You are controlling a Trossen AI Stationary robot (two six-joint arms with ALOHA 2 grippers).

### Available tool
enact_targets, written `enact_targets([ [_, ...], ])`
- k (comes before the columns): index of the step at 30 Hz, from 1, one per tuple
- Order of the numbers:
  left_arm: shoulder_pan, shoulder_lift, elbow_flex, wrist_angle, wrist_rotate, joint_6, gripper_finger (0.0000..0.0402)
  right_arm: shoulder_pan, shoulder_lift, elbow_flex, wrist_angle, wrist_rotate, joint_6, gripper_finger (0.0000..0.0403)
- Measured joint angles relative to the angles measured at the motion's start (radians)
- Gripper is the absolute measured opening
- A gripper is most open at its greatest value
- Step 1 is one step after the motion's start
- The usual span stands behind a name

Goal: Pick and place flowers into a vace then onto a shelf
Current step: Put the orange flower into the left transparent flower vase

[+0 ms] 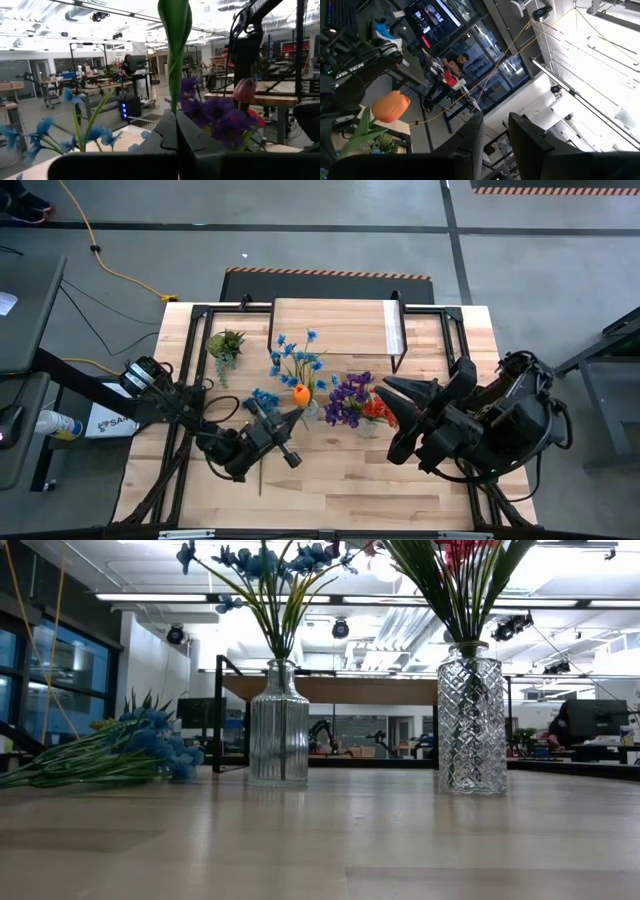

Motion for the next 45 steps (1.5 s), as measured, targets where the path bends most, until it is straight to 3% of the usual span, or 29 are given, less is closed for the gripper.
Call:
enact_targets([
  [9, 0.034, 0.000, -0.003, 0.000, 0.021, 0.137, 0.0020, -0.006, 0.000, 0.000, 0.000, -0.001, 0.000, 0.0083],
  [15, 0.083, 0.000, -0.057, -0.001, 0.107, 0.076, 0.0020, -0.032, 0.000, 0.000, -0.001, -0.001, 0.010, 0.0083],
  [20, 0.107, 0.000, -0.122, 0.000, 0.114, 0.022, 0.0020, -0.059, 0.000, 0.000, -0.006, -0.001, 0.045, 0.0083],
  [34, 0.137, 0.000, -0.123, -0.007, 0.130, 0.091, 0.0020, -0.116, 0.000, 0.000, -0.130, -0.032, 0.126, 0.0083],
  [45, 0.176, 0.006, -0.170, -0.016, 0.161, 0.045, 0.0020, -0.119, 0.001, 0.000, -0.161, -0.032, 0.128, 0.0083],
])
